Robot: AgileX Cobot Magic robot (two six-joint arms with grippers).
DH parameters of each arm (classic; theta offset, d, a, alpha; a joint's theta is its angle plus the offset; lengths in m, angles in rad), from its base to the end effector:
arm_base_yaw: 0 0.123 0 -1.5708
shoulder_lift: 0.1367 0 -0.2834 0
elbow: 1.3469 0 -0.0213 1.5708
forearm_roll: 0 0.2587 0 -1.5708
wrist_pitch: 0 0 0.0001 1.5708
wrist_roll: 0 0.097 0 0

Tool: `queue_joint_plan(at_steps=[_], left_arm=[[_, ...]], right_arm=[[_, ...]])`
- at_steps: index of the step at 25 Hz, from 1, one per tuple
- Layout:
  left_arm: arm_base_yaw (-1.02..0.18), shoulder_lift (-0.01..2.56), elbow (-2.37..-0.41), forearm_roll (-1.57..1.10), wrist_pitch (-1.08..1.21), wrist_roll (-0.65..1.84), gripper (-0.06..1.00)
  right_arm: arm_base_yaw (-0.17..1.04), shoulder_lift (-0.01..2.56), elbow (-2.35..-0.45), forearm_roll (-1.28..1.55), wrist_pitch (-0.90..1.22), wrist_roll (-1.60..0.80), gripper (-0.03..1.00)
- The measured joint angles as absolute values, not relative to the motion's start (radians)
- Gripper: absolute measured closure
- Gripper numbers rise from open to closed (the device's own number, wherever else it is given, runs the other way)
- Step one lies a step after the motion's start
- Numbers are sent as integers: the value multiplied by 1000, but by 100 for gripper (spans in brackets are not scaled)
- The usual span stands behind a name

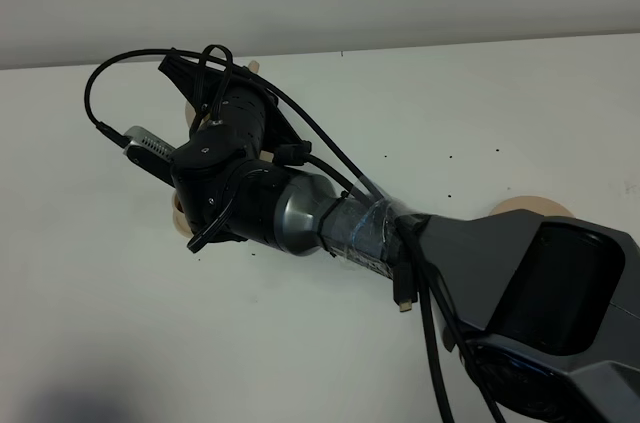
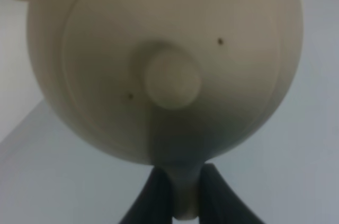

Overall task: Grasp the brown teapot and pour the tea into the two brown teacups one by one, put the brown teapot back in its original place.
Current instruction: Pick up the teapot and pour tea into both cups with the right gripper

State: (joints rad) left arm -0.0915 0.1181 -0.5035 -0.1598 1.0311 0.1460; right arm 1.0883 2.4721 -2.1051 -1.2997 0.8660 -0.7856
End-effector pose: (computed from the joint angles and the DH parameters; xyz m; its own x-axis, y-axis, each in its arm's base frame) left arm 0.0268 -0.0158 0.2806 -0.5088 0.1097 -0.8539 0.2389 0.9709 -0.0177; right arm 0.3199 0.4572 0.1796 0.3901 -0.6144 0.6858 -0.1199 -0.7723 -0.6238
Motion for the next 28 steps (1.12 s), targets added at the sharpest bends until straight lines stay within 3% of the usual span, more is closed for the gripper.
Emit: queue_joint_plan(at_steps=[28], left_arm=[[-92, 118, -504, -160, 1031, 146, 72]], right_arm=[[1101, 2472, -2105, -1291, 871, -784, 86]])
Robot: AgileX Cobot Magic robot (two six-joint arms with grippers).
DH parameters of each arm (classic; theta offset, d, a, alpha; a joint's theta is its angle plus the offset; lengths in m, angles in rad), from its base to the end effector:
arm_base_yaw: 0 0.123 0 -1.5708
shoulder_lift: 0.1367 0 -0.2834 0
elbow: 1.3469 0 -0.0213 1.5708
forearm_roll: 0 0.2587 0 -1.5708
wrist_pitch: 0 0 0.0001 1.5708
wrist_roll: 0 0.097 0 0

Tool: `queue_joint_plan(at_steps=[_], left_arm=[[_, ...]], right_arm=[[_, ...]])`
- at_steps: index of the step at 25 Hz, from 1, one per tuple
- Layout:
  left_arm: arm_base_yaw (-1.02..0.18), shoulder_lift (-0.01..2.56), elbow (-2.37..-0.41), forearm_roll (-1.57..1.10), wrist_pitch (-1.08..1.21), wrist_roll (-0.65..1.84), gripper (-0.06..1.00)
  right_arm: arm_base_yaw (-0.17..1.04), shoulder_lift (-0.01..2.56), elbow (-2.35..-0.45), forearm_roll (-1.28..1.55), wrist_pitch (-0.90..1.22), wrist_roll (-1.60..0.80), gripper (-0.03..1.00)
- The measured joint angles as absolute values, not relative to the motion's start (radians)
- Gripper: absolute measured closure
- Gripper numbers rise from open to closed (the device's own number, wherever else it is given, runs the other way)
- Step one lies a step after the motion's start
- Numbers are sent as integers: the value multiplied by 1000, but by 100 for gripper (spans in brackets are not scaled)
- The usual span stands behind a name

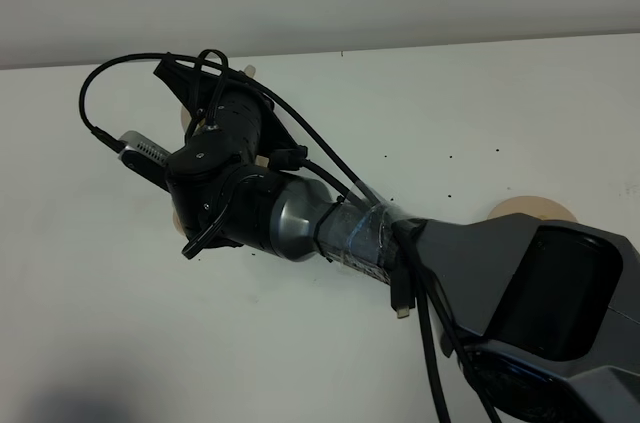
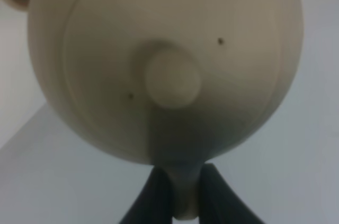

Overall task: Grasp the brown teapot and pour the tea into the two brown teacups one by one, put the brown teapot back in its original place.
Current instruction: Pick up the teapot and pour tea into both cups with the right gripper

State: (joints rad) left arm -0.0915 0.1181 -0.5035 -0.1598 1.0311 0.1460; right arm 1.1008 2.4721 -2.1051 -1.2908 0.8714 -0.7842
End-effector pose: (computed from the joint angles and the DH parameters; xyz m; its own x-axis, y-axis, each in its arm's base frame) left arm 0.0268 -0.0158 0.2806 -0.5088 0.1097 -0.8539 0.2389 0.9709 -0.0177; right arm 0.3141 0.4606 0.1790 0.3978 -0.6149 0.6809 -0.1209 -0.7709 -0.6254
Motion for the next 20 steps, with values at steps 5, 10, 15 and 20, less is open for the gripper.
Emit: queue_joint_plan(at_steps=[5, 10, 15, 20], left_arm=[[-92, 118, -504, -160, 1031, 146, 72], [-92, 118, -504, -160, 1031, 146, 72], [-92, 118, -504, -160, 1031, 146, 72], [-92, 118, -504, -160, 1031, 146, 72]], right_arm=[[1108, 2472, -2105, -1282, 878, -784, 86], [1108, 2472, -2105, -1257, 887, -784, 86], [1108, 2472, -2105, -1244, 894, -785, 86], [1108, 2472, -2105, -1213, 912, -784, 86]])
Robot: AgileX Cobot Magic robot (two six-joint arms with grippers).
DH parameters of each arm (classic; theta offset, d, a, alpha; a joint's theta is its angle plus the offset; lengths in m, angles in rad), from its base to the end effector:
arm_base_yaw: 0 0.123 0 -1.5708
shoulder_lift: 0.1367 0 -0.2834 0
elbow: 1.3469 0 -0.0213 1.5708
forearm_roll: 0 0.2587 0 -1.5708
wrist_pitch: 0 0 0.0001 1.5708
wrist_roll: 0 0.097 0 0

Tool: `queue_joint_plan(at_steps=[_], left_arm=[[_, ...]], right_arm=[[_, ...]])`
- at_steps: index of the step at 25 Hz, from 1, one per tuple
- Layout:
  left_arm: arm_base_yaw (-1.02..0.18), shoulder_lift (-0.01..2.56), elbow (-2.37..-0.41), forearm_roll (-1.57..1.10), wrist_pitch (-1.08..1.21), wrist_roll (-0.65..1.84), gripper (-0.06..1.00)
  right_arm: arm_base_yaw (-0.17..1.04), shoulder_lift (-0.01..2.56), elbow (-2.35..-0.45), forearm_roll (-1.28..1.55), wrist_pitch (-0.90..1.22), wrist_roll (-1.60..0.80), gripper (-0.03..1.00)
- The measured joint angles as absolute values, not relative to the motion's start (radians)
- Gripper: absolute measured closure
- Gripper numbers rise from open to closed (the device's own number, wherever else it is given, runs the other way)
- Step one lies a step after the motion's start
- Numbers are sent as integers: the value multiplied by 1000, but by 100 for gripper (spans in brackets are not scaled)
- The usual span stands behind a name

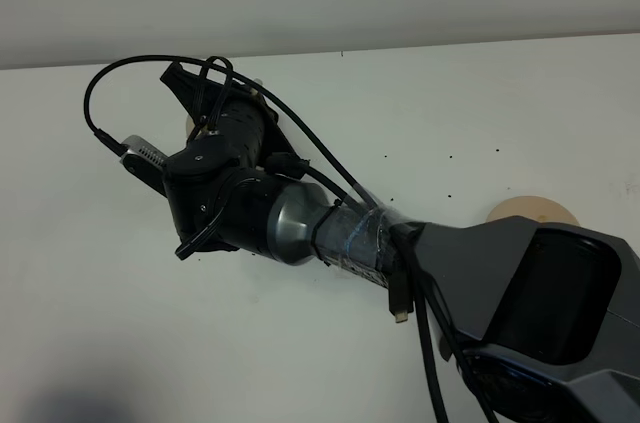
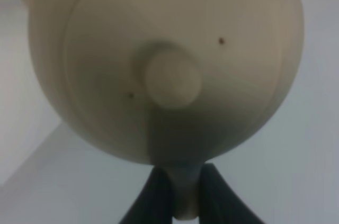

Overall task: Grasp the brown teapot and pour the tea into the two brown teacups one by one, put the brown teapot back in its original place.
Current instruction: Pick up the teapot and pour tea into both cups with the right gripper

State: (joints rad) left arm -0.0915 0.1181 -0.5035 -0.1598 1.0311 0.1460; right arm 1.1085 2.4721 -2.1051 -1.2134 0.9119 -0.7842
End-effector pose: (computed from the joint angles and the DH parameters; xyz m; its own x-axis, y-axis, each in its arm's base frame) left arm 0.0268 -0.0158 0.2806 -0.5088 0.1097 -0.8539 0.2389 0.9709 -0.0177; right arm 0.3089 0.4586 0.1738 0.4074 -0.6468 0.6448 -0.1988 -0.7519 -0.6286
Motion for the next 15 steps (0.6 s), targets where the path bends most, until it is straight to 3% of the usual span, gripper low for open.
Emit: queue_joint_plan(at_steps=[15], left_arm=[[-92, 118, -504, -160, 1031, 146, 72]], right_arm=[[1108, 2372, -2105, -995, 981, -824, 86]])
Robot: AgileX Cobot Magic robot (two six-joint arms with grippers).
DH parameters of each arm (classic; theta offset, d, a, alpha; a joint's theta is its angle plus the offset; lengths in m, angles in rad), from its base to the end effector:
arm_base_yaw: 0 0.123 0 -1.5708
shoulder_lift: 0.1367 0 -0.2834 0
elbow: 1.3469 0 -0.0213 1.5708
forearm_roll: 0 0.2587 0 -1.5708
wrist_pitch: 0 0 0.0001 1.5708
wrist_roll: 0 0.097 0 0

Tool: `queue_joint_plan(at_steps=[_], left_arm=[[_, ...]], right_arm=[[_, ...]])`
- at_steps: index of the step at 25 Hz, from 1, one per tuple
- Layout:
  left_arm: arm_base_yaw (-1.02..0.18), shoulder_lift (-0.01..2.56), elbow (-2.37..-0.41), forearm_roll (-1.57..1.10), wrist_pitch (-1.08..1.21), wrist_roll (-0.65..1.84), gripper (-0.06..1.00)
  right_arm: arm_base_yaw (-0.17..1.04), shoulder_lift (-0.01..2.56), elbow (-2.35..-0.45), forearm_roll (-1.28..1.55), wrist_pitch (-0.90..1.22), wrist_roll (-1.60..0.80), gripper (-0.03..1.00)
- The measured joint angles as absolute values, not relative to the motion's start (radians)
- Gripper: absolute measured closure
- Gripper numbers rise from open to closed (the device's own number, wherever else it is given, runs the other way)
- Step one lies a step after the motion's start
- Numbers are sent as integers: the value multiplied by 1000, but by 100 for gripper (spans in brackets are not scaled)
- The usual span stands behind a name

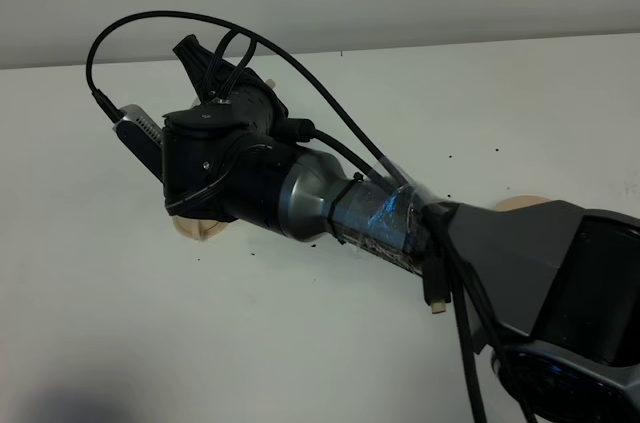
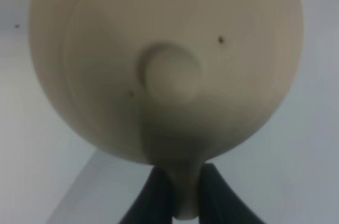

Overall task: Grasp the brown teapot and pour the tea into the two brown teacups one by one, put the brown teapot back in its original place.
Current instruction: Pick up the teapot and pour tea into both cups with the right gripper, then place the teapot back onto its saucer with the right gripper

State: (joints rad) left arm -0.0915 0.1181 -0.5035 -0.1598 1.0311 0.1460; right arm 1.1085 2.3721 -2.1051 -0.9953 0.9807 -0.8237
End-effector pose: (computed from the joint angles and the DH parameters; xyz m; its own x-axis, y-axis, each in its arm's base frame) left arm 0.0268 -0.0158 0.2806 -0.5088 0.1097 -0.8539 0.2389 0.9709 -0.0177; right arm 0.2979 0.4460 0.2125 0.4262 -0.7512 0.5041 -0.3552 -0.6514 -0.6705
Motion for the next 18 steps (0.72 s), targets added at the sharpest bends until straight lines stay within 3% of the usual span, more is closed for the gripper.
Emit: queue_joint_plan(at_steps=[10, 18], left_arm=[[-92, 118, -504, -160, 1031, 146, 72], [-92, 118, -504, -160, 1031, 146, 72]], right_arm=[[1089, 2287, -2105, -647, 1078, -898, 86], [947, 2287, -2105, -178, 1125, -1023, 86]])
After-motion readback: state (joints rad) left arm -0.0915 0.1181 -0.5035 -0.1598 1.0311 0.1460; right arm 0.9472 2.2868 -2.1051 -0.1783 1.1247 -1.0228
